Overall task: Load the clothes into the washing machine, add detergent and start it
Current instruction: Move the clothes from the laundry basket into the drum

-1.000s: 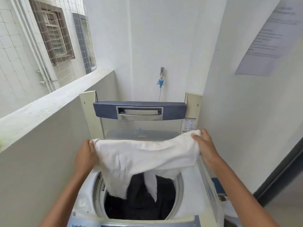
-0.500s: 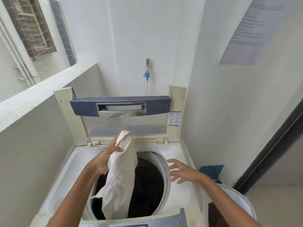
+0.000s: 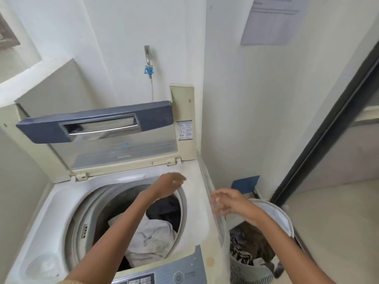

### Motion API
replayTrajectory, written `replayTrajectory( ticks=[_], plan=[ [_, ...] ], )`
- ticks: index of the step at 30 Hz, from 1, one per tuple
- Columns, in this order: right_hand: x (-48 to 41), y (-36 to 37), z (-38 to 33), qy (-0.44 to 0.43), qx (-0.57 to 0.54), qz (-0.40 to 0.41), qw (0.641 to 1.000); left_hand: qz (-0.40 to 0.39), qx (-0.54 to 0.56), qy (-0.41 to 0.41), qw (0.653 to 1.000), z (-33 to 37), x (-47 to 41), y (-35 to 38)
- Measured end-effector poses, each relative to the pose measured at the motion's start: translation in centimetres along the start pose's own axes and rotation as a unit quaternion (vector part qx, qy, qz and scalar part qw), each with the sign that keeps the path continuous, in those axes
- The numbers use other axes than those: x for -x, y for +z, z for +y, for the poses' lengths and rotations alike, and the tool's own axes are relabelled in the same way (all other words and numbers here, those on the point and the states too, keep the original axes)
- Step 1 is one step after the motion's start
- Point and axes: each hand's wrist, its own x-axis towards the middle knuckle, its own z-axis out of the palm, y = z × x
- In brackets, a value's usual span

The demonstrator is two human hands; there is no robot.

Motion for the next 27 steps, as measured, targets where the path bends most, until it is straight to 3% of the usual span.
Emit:
replayTrajectory(
  ticks=[4,8,12,15,21,27],
  plan=[
    [0.7,-4.8,2.5,0.006,-0.051,0.076,0.996,-0.012,0.041,0.088,0.995,7.2,-3.5,3.6],
    [1.3,-10.9,7.6,0.058,-0.121,0.164,0.977,-0.152,0.040,0.119,0.980,13.2,-8.2,10.2],
    [1.7,-16.2,15.2,0.144,-0.168,0.265,0.939,-0.304,-0.027,0.032,0.952,15.6,-13.9,18.9],
    [1.8,-18.5,21.0,0.214,-0.191,0.283,0.915,-0.355,-0.079,-0.023,0.931,14.7,-17.9,25.2],
    [-2.9,-19.9,31.7,0.319,-0.252,0.220,0.887,-0.293,-0.103,-0.180,0.933,7.2,-22.8,37.2],
    [-12.3,-19.0,40.6,0.324,-0.296,0.158,0.884,-0.203,-0.105,-0.327,0.917,-2.8,-24.1,46.3]
  ],
)
